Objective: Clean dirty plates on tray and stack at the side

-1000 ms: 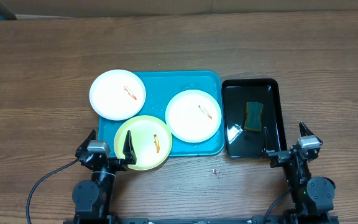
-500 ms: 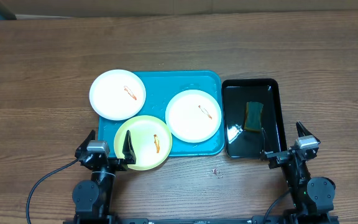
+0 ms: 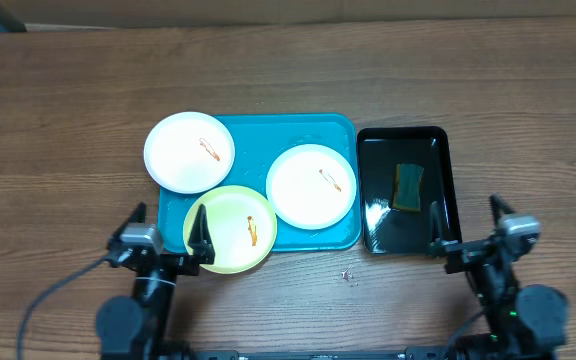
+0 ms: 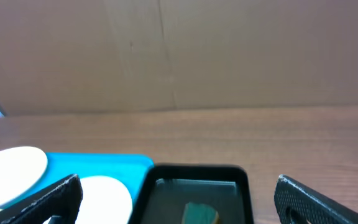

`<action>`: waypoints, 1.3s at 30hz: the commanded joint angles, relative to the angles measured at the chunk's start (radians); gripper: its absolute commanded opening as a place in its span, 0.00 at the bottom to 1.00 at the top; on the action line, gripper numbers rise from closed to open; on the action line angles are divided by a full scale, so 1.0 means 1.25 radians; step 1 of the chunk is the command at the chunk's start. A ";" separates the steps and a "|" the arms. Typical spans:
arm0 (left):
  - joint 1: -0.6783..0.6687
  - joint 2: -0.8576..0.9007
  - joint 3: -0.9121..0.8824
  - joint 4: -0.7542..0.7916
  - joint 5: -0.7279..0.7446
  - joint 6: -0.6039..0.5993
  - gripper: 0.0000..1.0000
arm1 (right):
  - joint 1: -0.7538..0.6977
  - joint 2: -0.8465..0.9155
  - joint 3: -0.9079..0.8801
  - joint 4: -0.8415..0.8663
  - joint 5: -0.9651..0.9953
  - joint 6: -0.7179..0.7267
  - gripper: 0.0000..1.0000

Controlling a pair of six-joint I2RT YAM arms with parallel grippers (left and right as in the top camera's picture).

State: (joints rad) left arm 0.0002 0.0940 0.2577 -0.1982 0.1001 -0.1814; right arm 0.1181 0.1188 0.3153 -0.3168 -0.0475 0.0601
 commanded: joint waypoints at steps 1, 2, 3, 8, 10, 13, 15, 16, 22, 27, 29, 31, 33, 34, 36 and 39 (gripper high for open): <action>-0.001 0.137 0.215 -0.074 0.028 -0.018 1.00 | -0.001 0.152 0.204 -0.074 0.010 0.022 1.00; -0.001 0.196 0.289 -0.124 0.044 -0.006 1.00 | -0.001 0.203 0.260 -0.107 0.010 0.015 1.00; -0.001 0.249 0.354 -0.170 0.061 0.008 1.00 | -0.001 0.269 0.330 -0.152 0.010 0.008 1.00; -0.001 0.576 0.746 -0.519 0.147 0.047 1.00 | -0.001 0.595 0.704 -0.431 0.008 -0.012 1.00; -0.001 0.716 0.911 -0.696 0.148 0.048 1.00 | -0.001 0.737 0.879 -0.584 -0.007 -0.012 1.00; -0.001 0.899 1.109 -0.901 0.145 0.056 1.00 | -0.001 0.923 1.117 -0.782 -0.045 -0.012 1.00; -0.001 0.993 1.199 -0.970 0.145 0.056 1.00 | -0.001 1.017 1.231 -0.864 -0.089 -0.008 1.00; -0.001 1.036 1.233 -0.983 0.149 0.055 1.00 | -0.001 1.060 1.282 -0.905 -0.118 -0.006 1.00; -0.013 1.195 1.259 -1.001 0.241 0.049 0.67 | -0.001 1.199 1.360 -1.017 -0.155 -0.004 0.97; -0.082 1.311 1.239 -1.014 0.209 0.049 0.47 | -0.001 1.263 1.353 -1.070 -0.113 0.067 0.75; -0.112 1.349 1.239 -1.010 0.196 0.050 0.49 | -0.001 1.277 1.330 -1.069 -0.086 0.108 0.74; -0.147 1.389 1.239 -0.995 0.174 0.050 0.50 | -0.001 1.285 1.290 -1.054 -0.059 0.144 0.74; -0.178 1.420 1.239 -0.982 0.148 0.049 0.51 | -0.001 1.288 1.234 -1.028 -0.042 0.169 0.74; -0.191 1.433 1.239 -0.977 0.137 0.049 0.52 | -0.001 1.288 1.209 -1.013 -0.040 0.176 0.74; -0.218 1.465 1.239 -0.965 0.102 0.049 0.54 | -0.001 1.288 1.145 -0.975 -0.040 0.187 0.74; -0.244 1.506 1.239 -0.957 0.059 0.049 0.58 | -0.001 1.288 1.042 -0.898 -0.040 0.200 0.74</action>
State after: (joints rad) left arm -0.2733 1.9244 1.8114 -1.4010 0.2634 -0.1238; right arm 0.1177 1.7271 1.7252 -1.5082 -0.1215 0.2577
